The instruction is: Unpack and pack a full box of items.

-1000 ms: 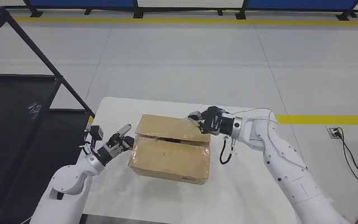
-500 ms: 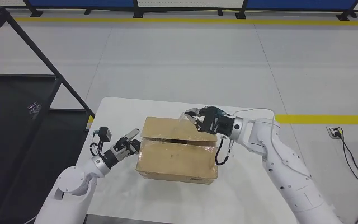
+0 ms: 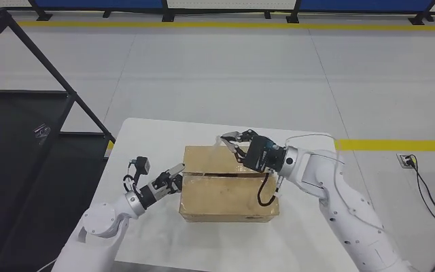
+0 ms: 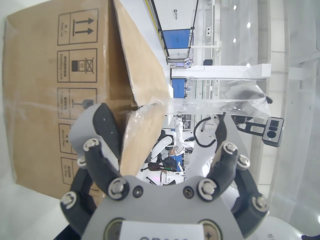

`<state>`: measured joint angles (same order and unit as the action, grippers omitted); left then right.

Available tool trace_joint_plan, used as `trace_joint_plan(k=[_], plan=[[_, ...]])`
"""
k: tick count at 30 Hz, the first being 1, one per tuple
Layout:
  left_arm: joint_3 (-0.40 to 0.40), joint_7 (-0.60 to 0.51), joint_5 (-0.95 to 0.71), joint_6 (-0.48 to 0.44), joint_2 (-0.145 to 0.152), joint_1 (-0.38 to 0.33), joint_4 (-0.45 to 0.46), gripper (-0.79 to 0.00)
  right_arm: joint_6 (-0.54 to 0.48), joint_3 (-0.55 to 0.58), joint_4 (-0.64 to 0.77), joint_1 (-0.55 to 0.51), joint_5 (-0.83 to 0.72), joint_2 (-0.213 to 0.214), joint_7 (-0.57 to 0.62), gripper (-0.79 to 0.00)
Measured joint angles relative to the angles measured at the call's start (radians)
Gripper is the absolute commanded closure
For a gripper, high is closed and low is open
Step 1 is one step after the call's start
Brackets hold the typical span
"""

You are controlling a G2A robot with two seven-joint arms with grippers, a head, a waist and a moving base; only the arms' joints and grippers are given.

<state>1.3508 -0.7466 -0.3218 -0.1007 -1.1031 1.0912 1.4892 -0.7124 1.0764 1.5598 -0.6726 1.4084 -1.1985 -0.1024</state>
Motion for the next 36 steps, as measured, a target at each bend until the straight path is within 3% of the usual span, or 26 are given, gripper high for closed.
trace_joint_plan(k=[11, 18, 25, 36], plan=[[-0.021, -0.004, -0.017, -0.019, -0.004, 0.001, -0.011, -0.785, 0.068, 0.013, 0.095, -0.033, -0.023, -0.002, -0.001, 0.0], [0.02, 0.007, -0.053, -0.042, 0.0, 0.014, -0.016, -0.785, 0.098, 0.017, 0.143, -0.071, -0.02, -0.001, 0.035, 0.0], [0.09, -0.005, -0.094, -0.051, 0.009, 0.038, 0.011, -0.785, 0.156, 0.067, 0.229, -0.193, 0.016, 0.011, 0.009, 0.0], [0.096, -0.025, -0.088, -0.05, 0.013, 0.038, 0.027, -0.785, 0.214, 0.126, 0.359, -0.318, 0.042, 0.023, -0.006, 0.0]])
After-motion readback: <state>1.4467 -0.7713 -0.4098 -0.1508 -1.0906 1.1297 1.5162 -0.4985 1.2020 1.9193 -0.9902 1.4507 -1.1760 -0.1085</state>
